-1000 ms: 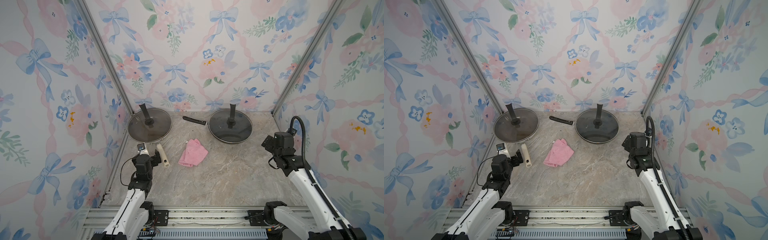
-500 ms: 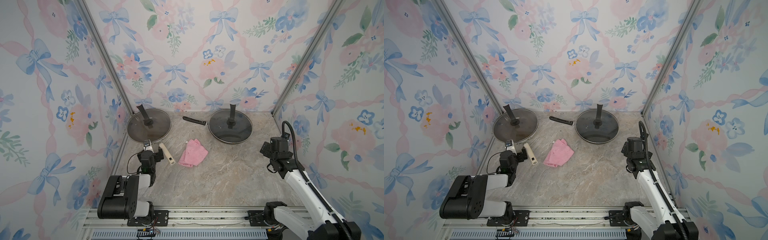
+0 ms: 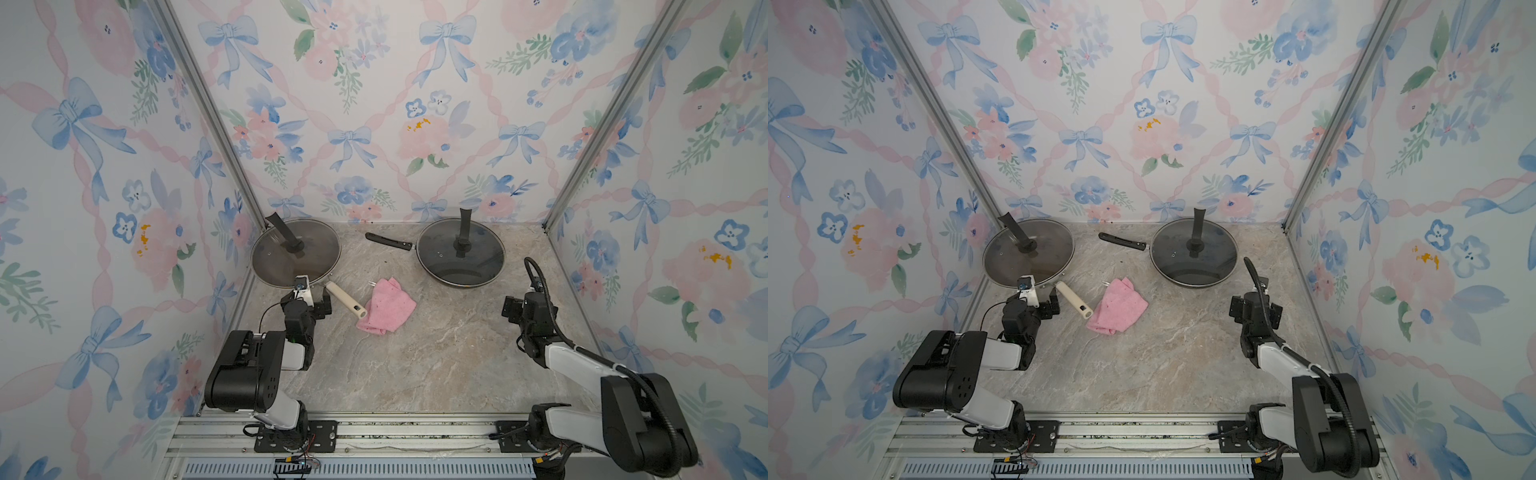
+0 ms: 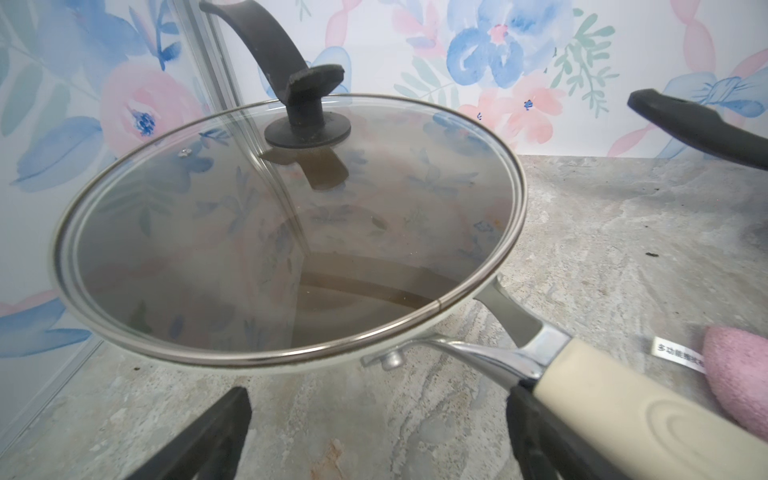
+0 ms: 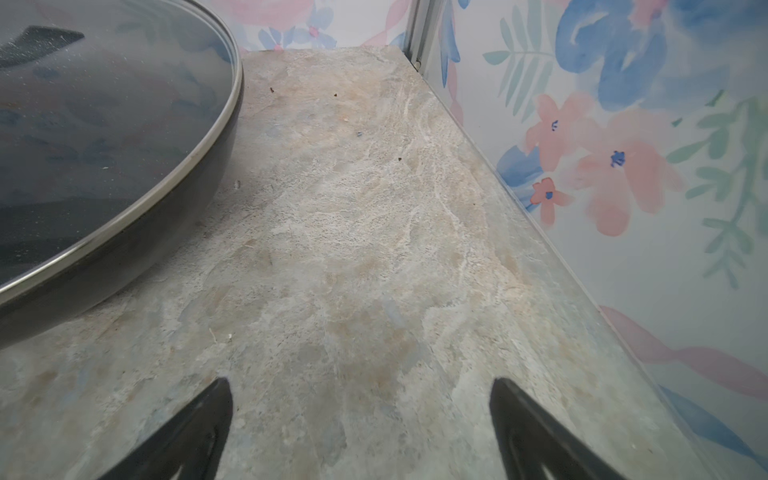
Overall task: Wipe the pot lid with a cloth
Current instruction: Reset both arms
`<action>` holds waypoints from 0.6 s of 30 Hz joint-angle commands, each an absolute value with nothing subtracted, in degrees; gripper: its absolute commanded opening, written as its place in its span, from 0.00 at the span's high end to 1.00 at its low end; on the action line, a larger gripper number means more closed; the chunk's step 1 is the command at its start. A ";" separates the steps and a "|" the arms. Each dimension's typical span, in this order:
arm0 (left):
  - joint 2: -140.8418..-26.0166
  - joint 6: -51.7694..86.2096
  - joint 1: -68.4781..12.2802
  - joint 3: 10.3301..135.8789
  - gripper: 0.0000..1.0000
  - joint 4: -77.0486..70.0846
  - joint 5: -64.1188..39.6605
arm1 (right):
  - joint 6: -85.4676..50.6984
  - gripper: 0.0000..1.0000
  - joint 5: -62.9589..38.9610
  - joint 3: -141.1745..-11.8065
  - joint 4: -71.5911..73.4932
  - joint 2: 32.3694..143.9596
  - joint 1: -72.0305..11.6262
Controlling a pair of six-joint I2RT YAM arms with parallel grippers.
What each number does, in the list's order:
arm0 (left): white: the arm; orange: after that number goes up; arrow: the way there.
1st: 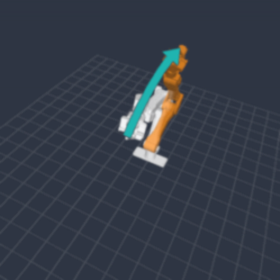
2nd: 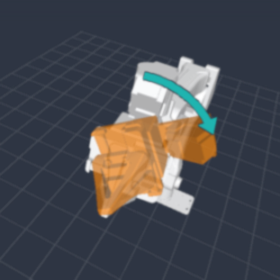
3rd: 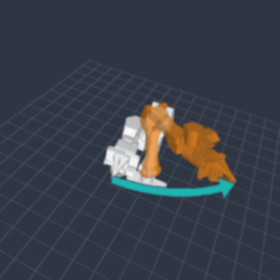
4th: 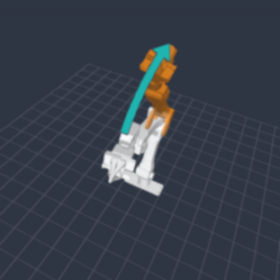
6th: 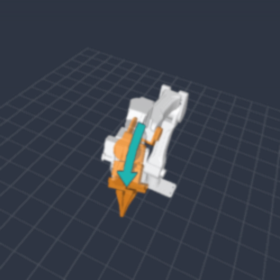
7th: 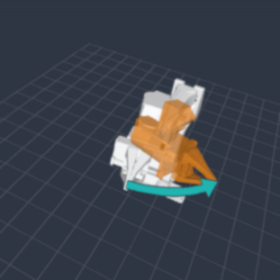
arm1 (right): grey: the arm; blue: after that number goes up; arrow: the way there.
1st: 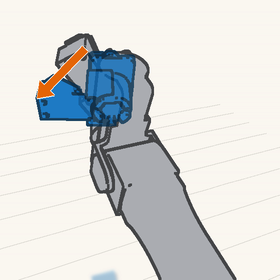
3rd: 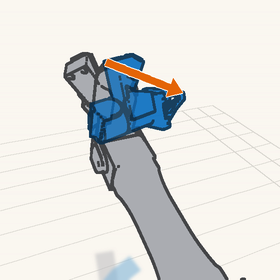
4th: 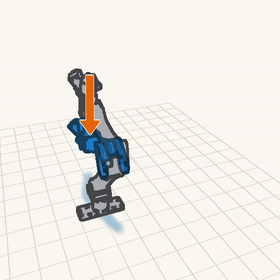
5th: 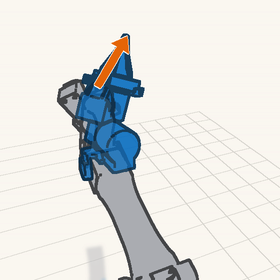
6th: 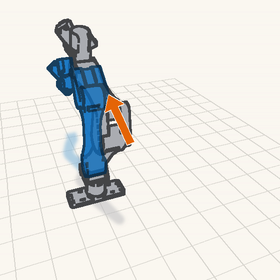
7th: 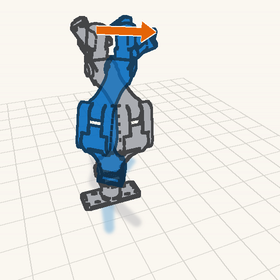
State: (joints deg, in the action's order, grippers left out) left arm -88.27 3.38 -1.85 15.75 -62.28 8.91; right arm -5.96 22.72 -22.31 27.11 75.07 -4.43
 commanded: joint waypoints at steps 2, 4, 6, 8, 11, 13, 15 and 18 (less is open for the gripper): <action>-88.45 2.36 -2.26 15.32 0.02 -64.06 8.75 | -1.89 0.03 18.15 -21.53 49.91 84.46 -4.42; -88.42 2.29 -2.26 15.33 0.02 -64.03 8.75 | -0.42 0.03 16.18 -20.88 55.80 89.09 -5.03; -88.45 2.29 -2.32 15.28 0.02 -64.05 8.79 | -0.40 0.04 14.82 -20.94 53.81 88.32 -4.69; -88.47 2.29 -2.37 15.27 0.02 -64.07 8.79 | -1.49 0.03 12.21 -21.58 52.52 88.19 -3.23; -88.53 2.26 -2.41 15.34 0.02 -64.06 9.05 | -1.54 0.04 11.64 -22.22 51.02 88.13 -2.93; -88.52 2.27 -2.46 15.34 0.02 -64.04 9.12 | -1.51 0.03 11.73 -22.24 51.36 88.22 -2.98; -88.56 2.22 -2.46 15.29 0.02 -64.04 9.14 | -1.32 0.04 12.15 -22.15 51.33 88.11 -3.24; -88.53 2.25 -2.54 15.33 0.02 -64.06 9.41 | -0.72 0.03 12.30 -22.38 50.98 88.15 -3.78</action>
